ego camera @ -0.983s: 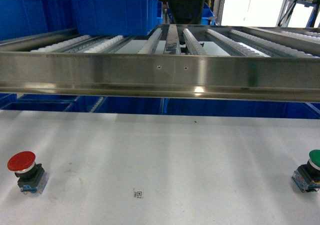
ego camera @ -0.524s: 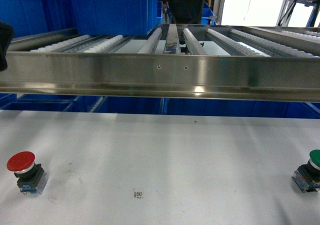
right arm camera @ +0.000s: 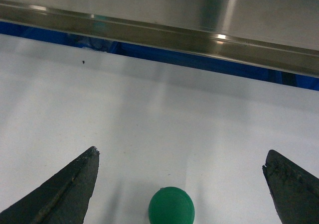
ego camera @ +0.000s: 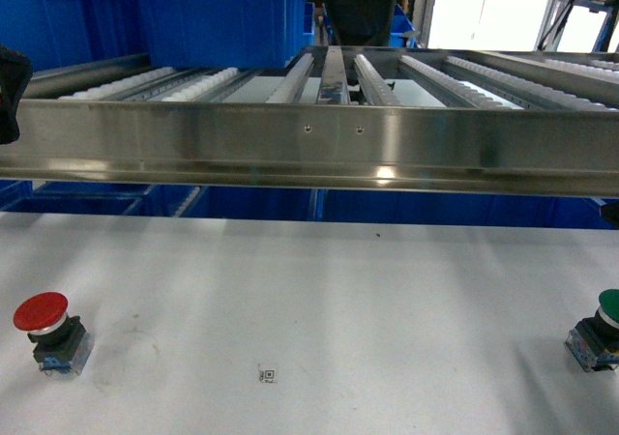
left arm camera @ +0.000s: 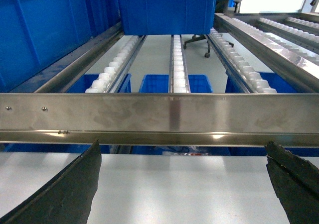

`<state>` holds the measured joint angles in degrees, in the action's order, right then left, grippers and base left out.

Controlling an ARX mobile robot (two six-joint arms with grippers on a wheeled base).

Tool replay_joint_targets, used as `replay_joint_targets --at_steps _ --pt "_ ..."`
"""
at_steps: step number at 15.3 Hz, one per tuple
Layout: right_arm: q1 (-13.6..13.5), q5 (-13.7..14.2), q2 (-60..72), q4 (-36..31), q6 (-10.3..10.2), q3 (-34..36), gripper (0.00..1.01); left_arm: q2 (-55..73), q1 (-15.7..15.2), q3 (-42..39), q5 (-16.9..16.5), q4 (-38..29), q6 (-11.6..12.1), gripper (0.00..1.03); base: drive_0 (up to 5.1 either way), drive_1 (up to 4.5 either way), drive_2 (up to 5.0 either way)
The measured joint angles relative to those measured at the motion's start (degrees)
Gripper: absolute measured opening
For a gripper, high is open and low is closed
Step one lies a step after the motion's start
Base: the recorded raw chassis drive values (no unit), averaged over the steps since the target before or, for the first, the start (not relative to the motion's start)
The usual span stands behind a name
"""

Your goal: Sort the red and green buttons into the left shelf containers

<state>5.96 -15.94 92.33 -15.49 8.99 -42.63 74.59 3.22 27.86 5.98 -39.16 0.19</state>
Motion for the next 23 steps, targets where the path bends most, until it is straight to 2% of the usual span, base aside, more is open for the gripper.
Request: replay_joint_targets --at_steps 3,5,9,17,20,22,23 --pt "-1.5 1.1 4.4 -0.1 0.8 -2.0 0.98 0.0 0.0 0.0 0.0 0.0 0.0 0.98 0.0 0.0 0.0" --pt "-1.5 2.6 8.7 -1.0 1.6 -2.1 0.98 0.0 0.0 0.0 0.0 0.0 0.0 0.98 0.0 0.0 0.0" --pt "-1.0 3.6 14.8 -3.0 2.6 -2.4 0.98 0.0 0.0 0.0 0.0 0.0 0.0 0.98 0.0 0.0 0.0" --pt "-1.0 5.3 23.2 -7.6 3.1 -1.9 0.98 0.0 0.0 0.0 0.0 0.0 0.0 0.98 0.0 0.0 0.0" --pt "-1.1 5.4 23.6 -9.0 3.1 -0.2 0.68 0.0 0.0 0.0 0.0 0.0 0.0 0.98 0.0 0.0 0.0" --pt "-1.1 5.4 23.7 -10.4 3.1 1.1 0.39 0.0 0.0 0.0 0.0 0.0 0.0 0.98 0.0 0.0 0.0" --pt "-1.1 5.4 23.5 -11.7 3.0 2.0 0.27 0.0 0.0 0.0 0.0 0.0 0.0 0.98 0.0 0.0 0.0"
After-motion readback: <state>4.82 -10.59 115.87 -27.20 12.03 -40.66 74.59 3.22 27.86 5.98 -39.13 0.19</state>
